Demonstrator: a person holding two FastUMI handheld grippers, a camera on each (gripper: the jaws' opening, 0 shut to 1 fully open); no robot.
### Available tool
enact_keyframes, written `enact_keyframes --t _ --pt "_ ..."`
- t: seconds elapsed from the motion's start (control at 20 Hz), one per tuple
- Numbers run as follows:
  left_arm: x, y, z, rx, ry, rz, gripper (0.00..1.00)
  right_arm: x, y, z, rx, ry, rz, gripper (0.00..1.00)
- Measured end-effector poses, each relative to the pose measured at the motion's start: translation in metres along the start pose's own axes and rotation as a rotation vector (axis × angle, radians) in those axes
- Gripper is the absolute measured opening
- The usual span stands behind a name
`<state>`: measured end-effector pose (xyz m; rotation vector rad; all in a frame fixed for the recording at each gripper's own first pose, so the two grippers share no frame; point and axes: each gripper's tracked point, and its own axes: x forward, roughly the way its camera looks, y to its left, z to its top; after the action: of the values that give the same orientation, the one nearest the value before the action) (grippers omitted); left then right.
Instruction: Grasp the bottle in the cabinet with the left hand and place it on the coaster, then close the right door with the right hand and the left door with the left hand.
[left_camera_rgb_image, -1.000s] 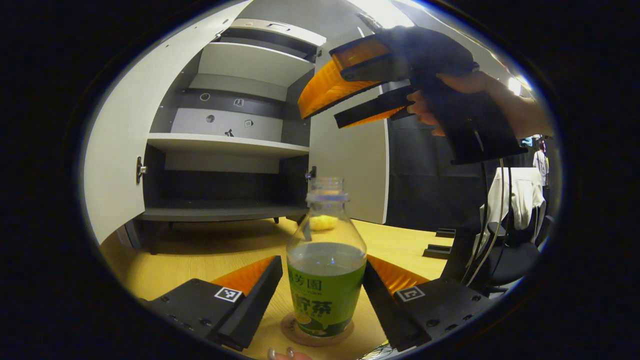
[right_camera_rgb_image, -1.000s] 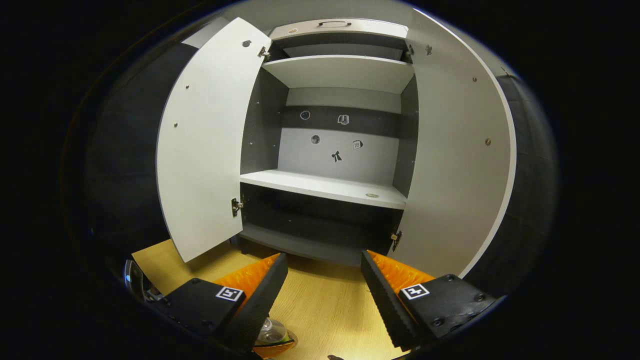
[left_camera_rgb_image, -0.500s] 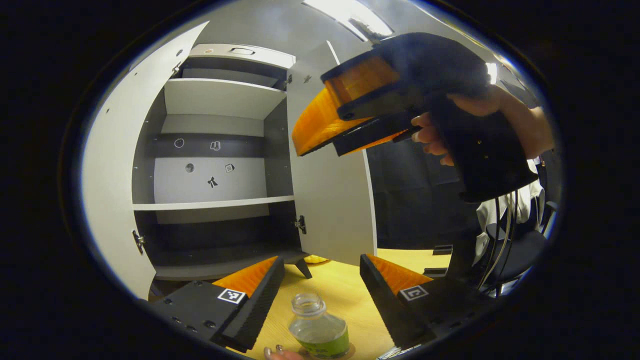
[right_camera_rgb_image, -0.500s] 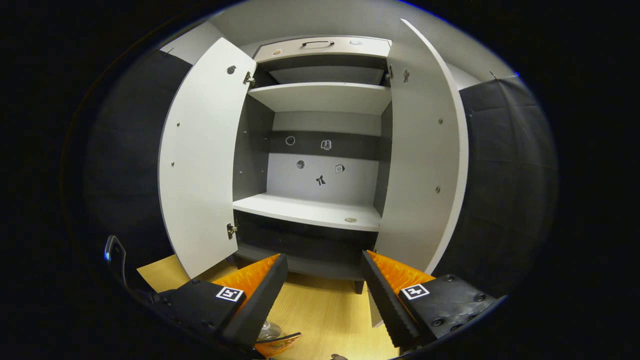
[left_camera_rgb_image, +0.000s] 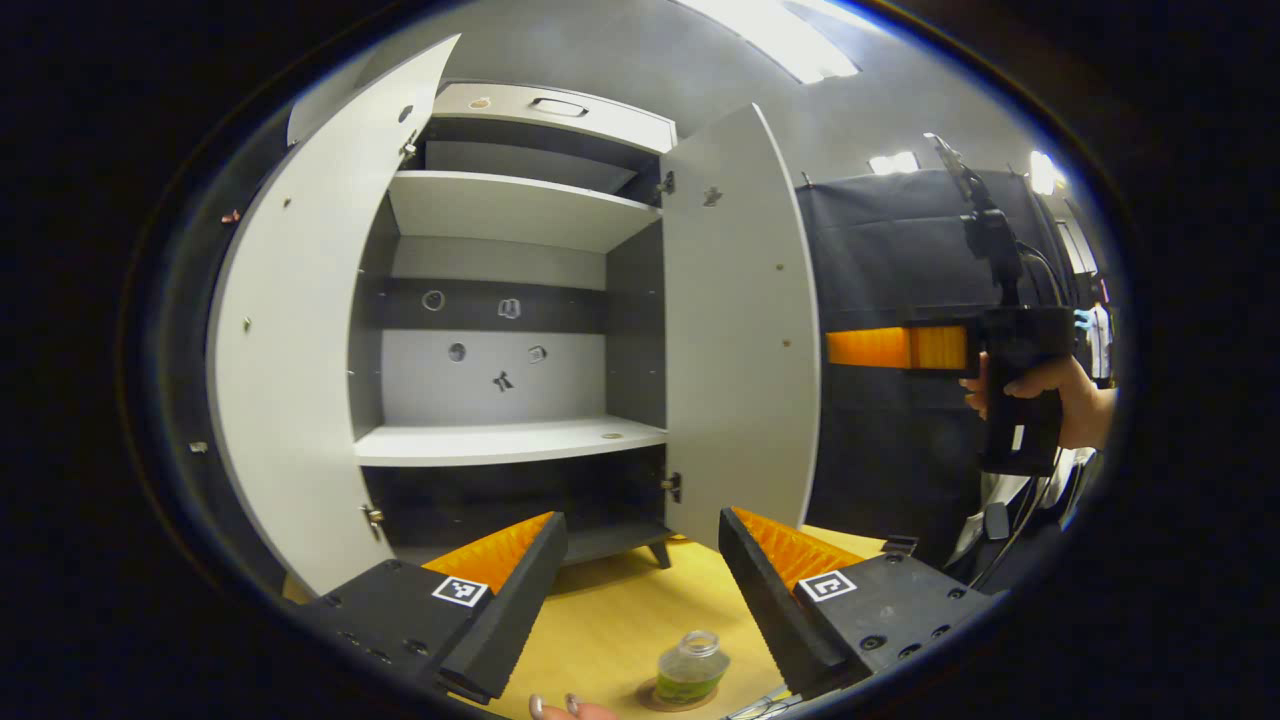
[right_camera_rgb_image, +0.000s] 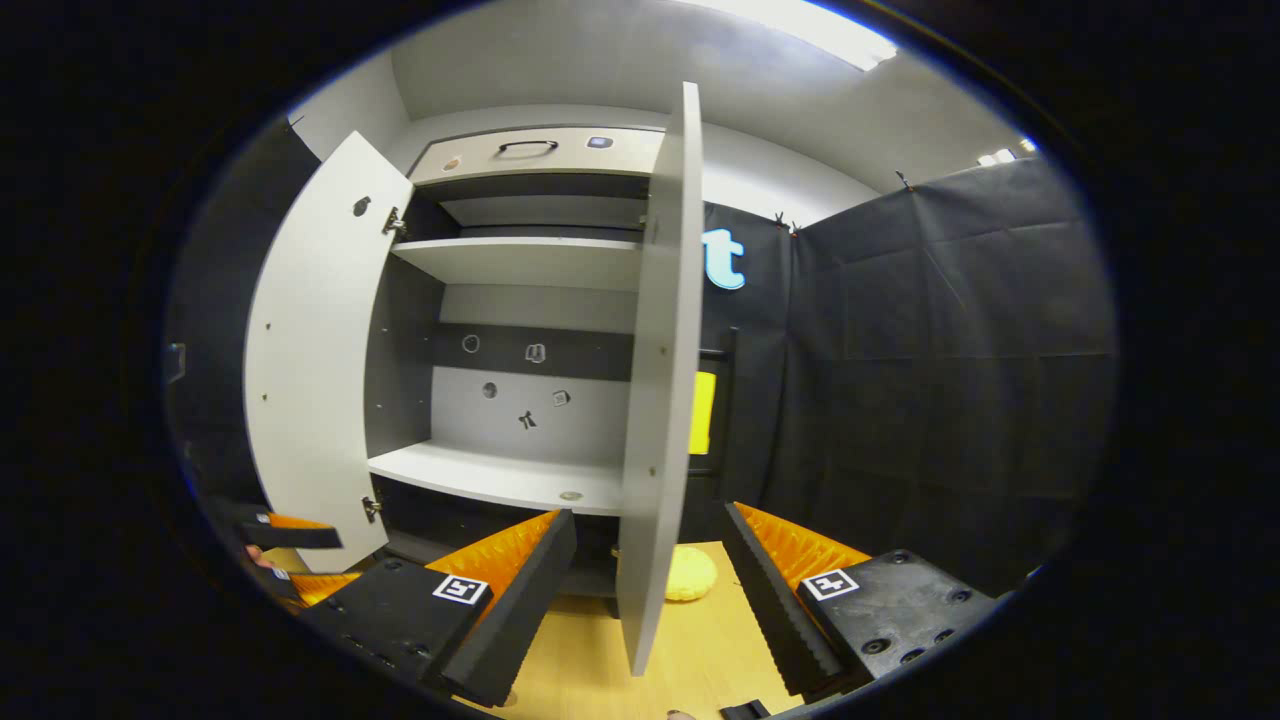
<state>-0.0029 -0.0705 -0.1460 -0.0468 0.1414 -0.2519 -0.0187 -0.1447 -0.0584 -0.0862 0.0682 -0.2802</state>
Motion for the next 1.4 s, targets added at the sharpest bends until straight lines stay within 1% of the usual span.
enact_keyframes --t 0.1,0.15,0.25,0.35,0.4,0.45,0.5,0.55,0.65,0.75,0.8,0.9,1.0,1.15,1.4 --pt "-0.011 0.031 0.018 -0.009 -0.001 0.104 0.96 0.008 -0.023 -0.001 0.012 -0.003 -0.053 0.98" --pt "-0.018 0.047 0.026 -0.026 -0.007 0.164 0.97 0.014 -0.03 0.0 0.025 -0.008 -0.064 0.98" --pt "-0.033 0.073 0.034 -0.056 -0.008 0.261 0.97 0.024 -0.04 0.002 0.042 -0.02 -0.065 0.98" --pt "-0.051 0.1 0.034 -0.056 0.011 0.359 0.97 0.035 -0.049 0.002 0.035 -0.026 -0.057 0.98" --pt "-0.061 0.114 0.034 -0.053 0.018 0.412 0.96 0.041 -0.05 0.0 0.027 -0.022 -0.042 0.98" --pt "-0.07 0.127 0.033 -0.053 0.021 0.461 0.97 0.046 -0.049 -0.001 0.019 -0.017 -0.021 0.94" --pt "-0.08 0.139 0.033 -0.057 0.023 0.507 0.97 0.05 -0.047 -0.004 0.013 -0.01 0.004 0.98" --pt "-0.09 0.151 0.033 -0.061 0.023 0.552 0.97 0.054 -0.043 -0.007 0.007 0.002 0.038 0.98" --pt "-0.11 0.173 0.034 -0.059 0.028 0.638 0.97 0.062 -0.042 -0.011 -0.02 0.006 0.069 0.96" --pt "-0.13 0.198 0.036 -0.026 0.032 0.732 0.97 0.063 -0.037 -0.01 0.014 0.015 0.115 0.95" --pt "-0.137 0.207 0.041 -0.009 0.028 0.767 0.98 0.063 -0.033 -0.011 0.042 0.023 0.138 0.95" --pt "-0.151 0.217 0.05 0.006 0.016 0.823 0.98 0.063 -0.027 -0.015 0.074 0.034 0.176 0.95" --pt "-0.162 0.227 0.055 -0.009 0.001 0.867 0.98 0.061 -0.023 -0.016 0.062 0.034 0.202 0.95" --pt "-0.162 0.231 0.057 -0.041 -0.015 0.874 0.98 0.057 -0.012 -0.017 0.068 0.034 0.241 0.95" --pt "-0.159 0.231 0.052 -0.038 0.002 0.882 0.98 0.059 0.038 -0.019 0.098 0.036 0.354 0.95"
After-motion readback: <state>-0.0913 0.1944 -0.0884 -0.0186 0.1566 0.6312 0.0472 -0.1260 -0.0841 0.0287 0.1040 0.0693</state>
